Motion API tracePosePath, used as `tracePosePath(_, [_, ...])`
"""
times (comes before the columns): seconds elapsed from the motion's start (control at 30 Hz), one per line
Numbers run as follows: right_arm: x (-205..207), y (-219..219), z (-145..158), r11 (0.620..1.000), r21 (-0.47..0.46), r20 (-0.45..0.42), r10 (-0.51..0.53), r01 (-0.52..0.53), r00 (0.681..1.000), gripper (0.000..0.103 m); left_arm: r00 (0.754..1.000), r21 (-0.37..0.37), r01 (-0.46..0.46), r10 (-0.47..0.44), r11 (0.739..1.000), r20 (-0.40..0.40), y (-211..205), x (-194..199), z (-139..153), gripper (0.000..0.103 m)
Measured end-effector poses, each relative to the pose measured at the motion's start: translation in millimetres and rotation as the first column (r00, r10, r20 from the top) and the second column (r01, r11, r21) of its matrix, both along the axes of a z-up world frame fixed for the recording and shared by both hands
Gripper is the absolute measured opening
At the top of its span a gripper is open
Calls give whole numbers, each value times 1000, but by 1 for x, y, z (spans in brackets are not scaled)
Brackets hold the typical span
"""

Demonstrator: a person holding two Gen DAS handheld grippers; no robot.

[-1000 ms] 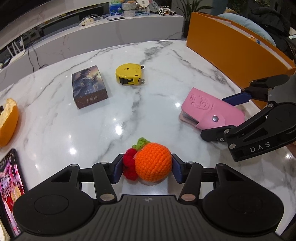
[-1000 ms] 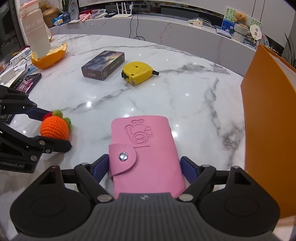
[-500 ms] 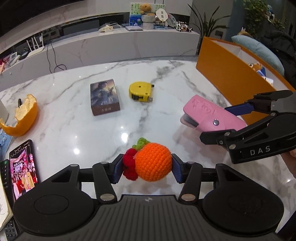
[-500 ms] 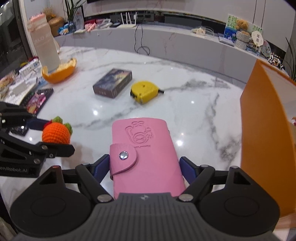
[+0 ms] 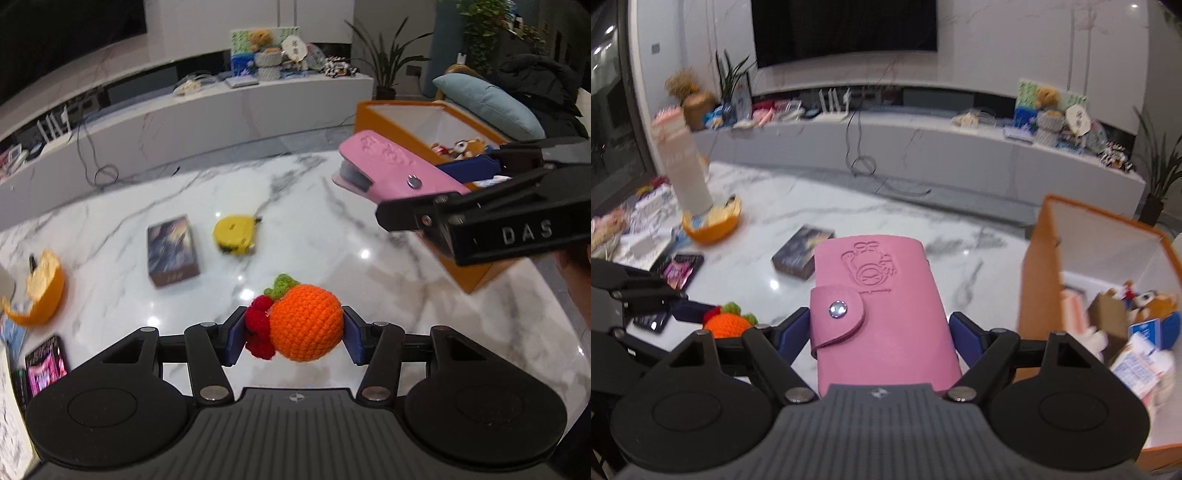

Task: Organize objects
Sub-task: 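Lift the pink wallet and crocheted orange and carry both over the orange box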

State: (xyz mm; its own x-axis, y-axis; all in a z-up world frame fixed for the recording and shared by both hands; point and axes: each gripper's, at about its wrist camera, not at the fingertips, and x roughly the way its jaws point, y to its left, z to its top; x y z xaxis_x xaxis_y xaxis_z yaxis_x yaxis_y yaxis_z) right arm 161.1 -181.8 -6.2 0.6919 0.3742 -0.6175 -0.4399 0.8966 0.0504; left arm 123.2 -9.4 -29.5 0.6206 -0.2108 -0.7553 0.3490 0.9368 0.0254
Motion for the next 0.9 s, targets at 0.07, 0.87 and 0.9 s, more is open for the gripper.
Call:
tracePosePath(0.07, [2, -11, 7, 999, 22, 11, -25, 24, 1000, 81, 1000, 5, 14, -14, 1000, 10, -11, 0, 5, 61])
tracePosePath(0.87, [33, -157, 57, 930, 195, 42, -325, 311, 945, 81, 968, 67, 220, -226, 973, 106, -144, 50, 44, 61])
tracePosePath(0.9, [35, -160, 57, 926, 197, 40, -334, 320, 942, 81, 966, 70, 227, -234, 971, 107, -147, 53, 44, 61])
